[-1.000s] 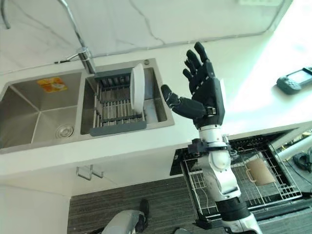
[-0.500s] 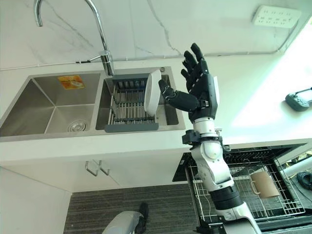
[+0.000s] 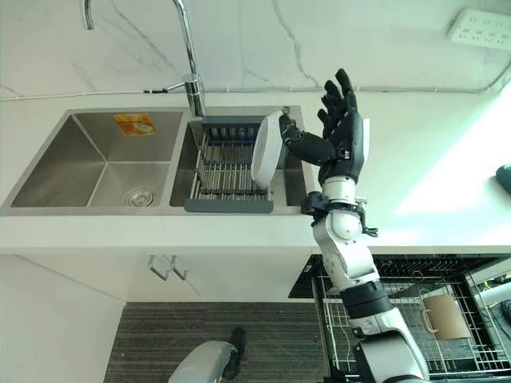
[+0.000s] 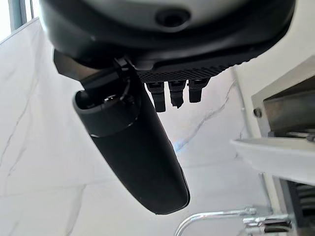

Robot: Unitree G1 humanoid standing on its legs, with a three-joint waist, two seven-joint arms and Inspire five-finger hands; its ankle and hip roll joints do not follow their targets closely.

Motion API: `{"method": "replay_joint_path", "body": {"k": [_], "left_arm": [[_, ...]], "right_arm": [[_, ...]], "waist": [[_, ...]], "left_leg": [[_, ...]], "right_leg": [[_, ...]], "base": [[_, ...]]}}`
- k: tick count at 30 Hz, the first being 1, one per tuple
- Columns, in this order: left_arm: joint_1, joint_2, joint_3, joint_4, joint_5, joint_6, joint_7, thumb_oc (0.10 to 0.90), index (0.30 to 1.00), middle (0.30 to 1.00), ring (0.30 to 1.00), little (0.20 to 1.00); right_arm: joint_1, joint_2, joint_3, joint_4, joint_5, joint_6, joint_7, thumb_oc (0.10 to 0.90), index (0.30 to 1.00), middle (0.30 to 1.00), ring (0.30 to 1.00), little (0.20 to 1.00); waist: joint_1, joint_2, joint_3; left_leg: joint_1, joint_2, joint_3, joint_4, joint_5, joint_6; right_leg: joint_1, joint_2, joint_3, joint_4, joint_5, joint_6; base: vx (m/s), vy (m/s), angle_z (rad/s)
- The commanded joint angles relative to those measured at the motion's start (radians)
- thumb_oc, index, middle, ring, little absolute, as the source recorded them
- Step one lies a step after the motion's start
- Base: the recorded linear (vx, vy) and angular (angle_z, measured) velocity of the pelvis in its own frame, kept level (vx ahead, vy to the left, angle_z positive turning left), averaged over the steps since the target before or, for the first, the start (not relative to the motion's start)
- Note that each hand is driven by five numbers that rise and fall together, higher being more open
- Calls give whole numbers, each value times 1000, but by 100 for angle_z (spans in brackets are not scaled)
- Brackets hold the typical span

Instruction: Place the dishes in the dishwasher.

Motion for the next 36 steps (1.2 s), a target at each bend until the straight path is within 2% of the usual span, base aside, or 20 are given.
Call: {"method": "replay_joint_path", "body": {"k": [1,8,11,20,29,33,36], "left_arm": [[15,42,-40,-3,20,1,-14,800,900,900,900,900],[21,40,-40,-13,-11,2,-19,800,900,900,900,900],[23,36,-17,-11,-89,20,-54,800,900,900,900,900],[26,32,5,-21,-124,55,-90,800,900,900,900,900],[28,32,7,-20,-132,60,-97,800,900,900,900,900],[23,34,-1,-23,-138,62,-95,800,900,900,900,900],[20,35,0,-30,-140,69,-93,800,900,900,900,900]], "right_arm": [[-166,-35,-32,-21,-18,-81,-4,800,900,900,900,900],[-183,-24,-30,12,-4,-73,-2,800,900,900,900,900],[-181,-13,-20,17,-2,-75,13,800,900,900,900,900],[-202,2,-19,32,-5,-68,17,800,900,900,900,900],[-215,-1,-13,55,17,-54,37,800,900,900,900,900],[-221,-1,-15,63,30,-26,63,800,900,900,900,900],[-224,-3,-15,75,37,-14,43,800,900,900,900,900]], "waist": [[15,12,-17],[22,35,0],[22,44,11],[35,51,17],[40,56,28],[39,59,34],[40,61,39]], "left_leg": [[37,4,-86,13,-203,-48],[29,-14,-108,13,-195,-42],[25,-17,-109,13,-191,-40],[18,-22,-114,13,-187,-36],[12,-25,-121,13,-182,-35],[11,-23,-117,13,-180,-36],[10,-24,-116,13,-179,-35]], "right_leg": [[-6,18,-20,-52,-22,-7],[-10,4,-20,-52,-16,-1],[-11,-4,-22,-52,-13,1],[-9,-15,-42,-52,-9,8],[-12,-17,-45,-52,-6,9],[-12,-20,-50,-52,-3,11],[-12,-23,-52,-52,0,13]], "base": [[61,24,1],[36,35,5],[9,31,7],[4,13,4],[3,7,6],[5,10,2],[8,15,3]]}}
